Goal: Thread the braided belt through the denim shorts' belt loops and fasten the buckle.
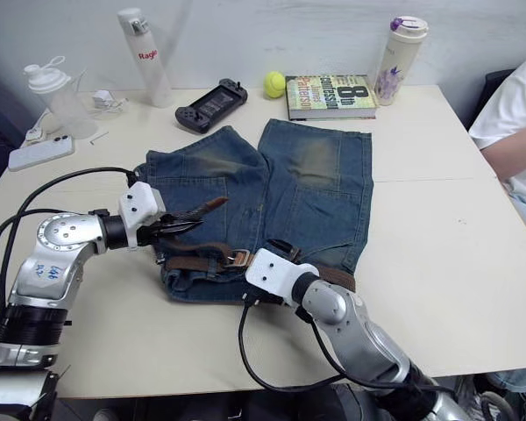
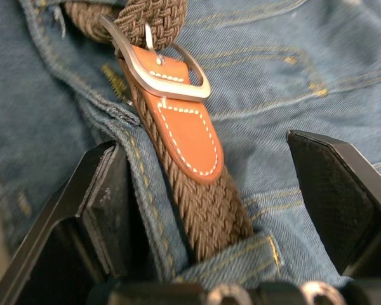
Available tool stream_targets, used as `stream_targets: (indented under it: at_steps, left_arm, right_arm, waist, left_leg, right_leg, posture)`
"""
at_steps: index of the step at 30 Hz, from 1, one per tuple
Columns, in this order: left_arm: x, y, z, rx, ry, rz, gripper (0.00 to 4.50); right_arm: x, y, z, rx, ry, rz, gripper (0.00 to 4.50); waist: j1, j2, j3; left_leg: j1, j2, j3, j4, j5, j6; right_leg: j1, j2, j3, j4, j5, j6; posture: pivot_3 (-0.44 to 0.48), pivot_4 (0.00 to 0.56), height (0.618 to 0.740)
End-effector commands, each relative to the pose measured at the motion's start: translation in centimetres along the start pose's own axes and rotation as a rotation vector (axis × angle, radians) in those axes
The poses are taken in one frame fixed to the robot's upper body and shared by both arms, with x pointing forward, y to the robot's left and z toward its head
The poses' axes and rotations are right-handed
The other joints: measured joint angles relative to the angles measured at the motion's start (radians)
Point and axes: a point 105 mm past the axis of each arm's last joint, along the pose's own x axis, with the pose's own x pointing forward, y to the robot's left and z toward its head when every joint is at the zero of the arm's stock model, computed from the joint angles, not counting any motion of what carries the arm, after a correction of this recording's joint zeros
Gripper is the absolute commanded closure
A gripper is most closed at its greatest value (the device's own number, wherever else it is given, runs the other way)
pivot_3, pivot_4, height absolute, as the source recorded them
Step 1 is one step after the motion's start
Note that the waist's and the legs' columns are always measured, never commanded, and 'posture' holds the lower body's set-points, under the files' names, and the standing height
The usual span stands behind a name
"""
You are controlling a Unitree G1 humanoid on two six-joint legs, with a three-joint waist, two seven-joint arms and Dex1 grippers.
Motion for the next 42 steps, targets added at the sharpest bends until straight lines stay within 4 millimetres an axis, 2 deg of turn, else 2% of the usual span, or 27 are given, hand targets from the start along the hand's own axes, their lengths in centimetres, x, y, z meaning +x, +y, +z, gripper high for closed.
stream_targets:
  at_steps: [1, 4, 8, 9, 14, 20, 28, 42]
  left_arm:
    - [-0.1, -0.1, -0.2, 0.028, 0.017, -0.007, 4.5]
    - [0.1, -0.1, -0.3, 0.031, 0.015, -0.013, 4.5]
    - [0.2, -0.1, -0.3, 0.028, 0.015, -0.013, 4.5]
    - [0.2, -0.1, -0.2, 0.029, 0.016, -0.014, 4.5]
    - [0.3, -0.3, -0.1, 0.03, 0.025, -0.026, 4.5]
    - [0.2, -1.2, -0.3, 0.042, 0.066, -0.082, 4.5]
    - [-0.7, -1.7, -0.9, 0.077, 0.153, -0.151, 4.5]
    - [-1.2, -0.8, -1.1, 0.204, 0.243, -0.183, 4.5]
  right_arm:
    - [-0.3, -0.8, 1.3, -0.044, -0.052, -0.055, 1.11]
    - [-0.2, -0.7, 1.1, -0.05, -0.041, -0.044, 2.3]
    - [-0.2, -0.7, 0.9, -0.057, -0.027, -0.036, 4.22]
    - [-0.2, -0.7, 1.0, -0.061, -0.026, -0.035, 4.44]
    - [0.4, -1.6, 1.8, -0.141, -0.043, -0.043, 4.44]
    - [2.0, -1.6, 3.3, -0.246, -0.073, 0.004, 4.44]
    - [3.1, -2.0, 3.1, -0.262, -0.051, 0.023, 4.44]
    - [3.3, -1.9, 3.6, -0.266, -0.075, 0.027, 4.44]
  waist:
    - [0.001, 0.0, 0.0]
    - [0.001, 0.0, 0.0]
    - [0.0, 0.0, 0.0]
    - [0.0, 0.0, 0.0]
    - [0.0, 0.0, 0.0]
    - [-0.001, 0.0, 0.0]
    - [-0.003, 0.0, 0.0]
    - [-0.004, 0.0, 0.0]
  left_leg:
    - [0.0, 0.0, 0.0, 0.0, 0.0, 0.0]
    - [0.0, 0.0, 0.0, 0.0, 0.0, 0.0]
    - [0.0, 0.0, 0.0, 0.0, 0.0, 0.0]
    - [0.0, 0.0, 0.0, 0.0, 0.0, 0.0]
    - [0.0, 0.0, 0.0, 0.001, 0.0, 0.0]
    - [0.0, 0.0, 0.001, 0.001, 0.0, 0.0]
    - [0.0, 0.0, 0.002, 0.002, 0.0, 0.0]
    - [0.0, 0.001, 0.003, 0.002, 0.0, 0.0]
  right_leg:
    - [0.0, 0.0, 0.0, 0.0, 0.0, 0.0]
    - [0.0, 0.0, 0.0, 0.0, 0.0, 0.0]
    - [0.0, 0.0, 0.0, 0.002, 0.0, 0.0]
    - [0.0, 0.0, 0.0, 0.002, 0.0, 0.0]
    - [0.0, 0.0, 0.0, 0.003, 0.0, 0.0]
    - [-0.002, 0.0, 0.001, 0.006, 0.0, 0.0]
    - [-0.002, 0.001, 0.002, 0.006, 0.0, 0.0]
    - [-0.003, 0.001, 0.003, 0.007, 0.0, 0.0]
  posture:
    - [0.0, 0.15, 0.74]
    - [0.0, 0.15, 0.74]
    - [0.0, 0.15, 0.74]
    - [0.0, 0.15, 0.74]
    - [0.0, 0.15, 0.74]
    - [0.0, 0.15, 0.74]
    - [0.0, 0.15, 0.74]
    - [0.0, 0.15, 0.74]
